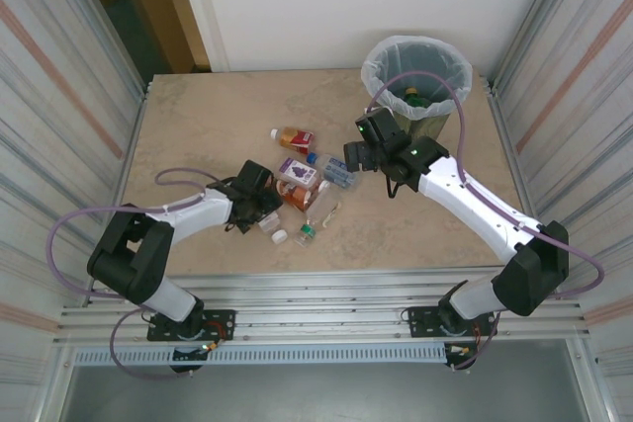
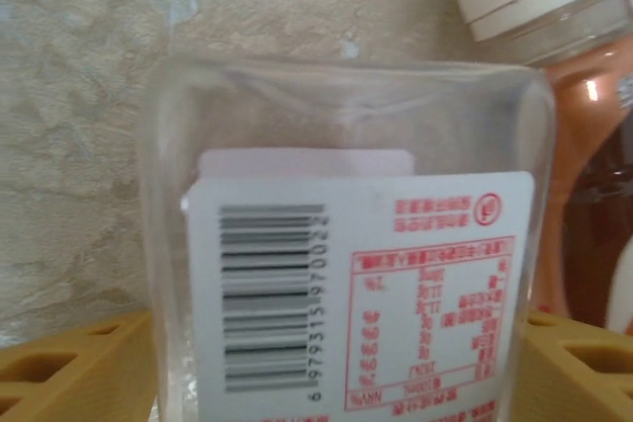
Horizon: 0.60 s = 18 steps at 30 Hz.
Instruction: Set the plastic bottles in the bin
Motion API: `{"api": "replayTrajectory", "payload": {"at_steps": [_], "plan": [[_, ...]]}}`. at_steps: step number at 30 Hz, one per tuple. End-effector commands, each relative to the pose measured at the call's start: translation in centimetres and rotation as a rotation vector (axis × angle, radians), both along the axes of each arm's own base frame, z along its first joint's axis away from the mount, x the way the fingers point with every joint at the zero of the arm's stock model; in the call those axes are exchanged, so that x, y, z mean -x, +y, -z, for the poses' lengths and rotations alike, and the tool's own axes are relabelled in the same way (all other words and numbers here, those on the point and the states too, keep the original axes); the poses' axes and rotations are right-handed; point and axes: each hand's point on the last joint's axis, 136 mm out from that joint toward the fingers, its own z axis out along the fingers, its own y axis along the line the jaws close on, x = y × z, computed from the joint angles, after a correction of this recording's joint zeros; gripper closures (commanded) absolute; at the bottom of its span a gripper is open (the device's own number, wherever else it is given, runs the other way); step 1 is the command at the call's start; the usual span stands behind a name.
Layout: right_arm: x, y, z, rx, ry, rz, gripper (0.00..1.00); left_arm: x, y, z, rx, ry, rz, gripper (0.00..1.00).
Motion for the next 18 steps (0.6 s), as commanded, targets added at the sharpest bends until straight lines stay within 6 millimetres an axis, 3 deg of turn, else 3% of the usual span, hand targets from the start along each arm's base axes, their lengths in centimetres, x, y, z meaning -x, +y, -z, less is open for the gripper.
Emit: {"api": "replayTrajectory", "payload": {"at_steps": [1,6,11,18], "plan": [[0.0,0.1,-1.2,-0.042,-0.021,0.017,0.02,0.3,2.0,0.7,-0.082,0.016,-0.008,0.26],[-0.2,0.3,-1.5,-0.049,-0.026,0.018,0.02,-0.3,2.1,-0.1,-0.091,-0.017,0.013,0.40],[-0.2,0.2,-2.2,-0.068,-0.044,0.022,0.02,-1.4,2.3,-2.4,-0.127,-0.100,0.064,0.49],[-0.1,1.3,-3.3,-0.190,-0.044,-0.010,0.02,-3.6,1.1,-8.9,-0.156,-0.371,0.268,0.51]]}}
